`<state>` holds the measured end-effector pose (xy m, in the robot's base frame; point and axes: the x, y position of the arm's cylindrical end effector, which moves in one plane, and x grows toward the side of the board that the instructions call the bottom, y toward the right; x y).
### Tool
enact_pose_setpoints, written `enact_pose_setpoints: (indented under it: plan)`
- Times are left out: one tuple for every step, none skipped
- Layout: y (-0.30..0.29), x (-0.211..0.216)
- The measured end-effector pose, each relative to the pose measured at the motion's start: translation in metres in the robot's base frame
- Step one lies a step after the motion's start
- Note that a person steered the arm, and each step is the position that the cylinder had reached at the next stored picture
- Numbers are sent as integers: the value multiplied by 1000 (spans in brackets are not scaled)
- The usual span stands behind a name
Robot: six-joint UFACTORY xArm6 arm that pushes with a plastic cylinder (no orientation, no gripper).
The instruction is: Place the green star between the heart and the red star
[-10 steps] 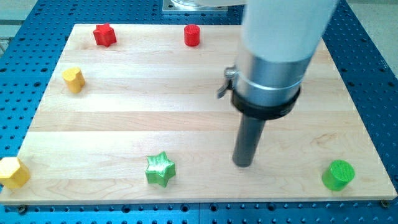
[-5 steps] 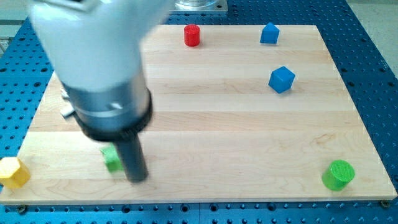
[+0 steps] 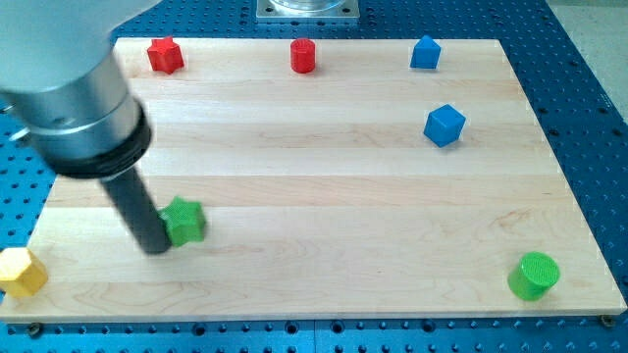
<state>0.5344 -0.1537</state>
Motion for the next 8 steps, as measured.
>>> enact_pose_setpoints:
  plan:
    - [46,-17]
    - [88,-19]
    - [115,-18]
    - [115,-64]
    - [119,-101]
    - [135,-138]
    - [83,-182]
    - [28,-223]
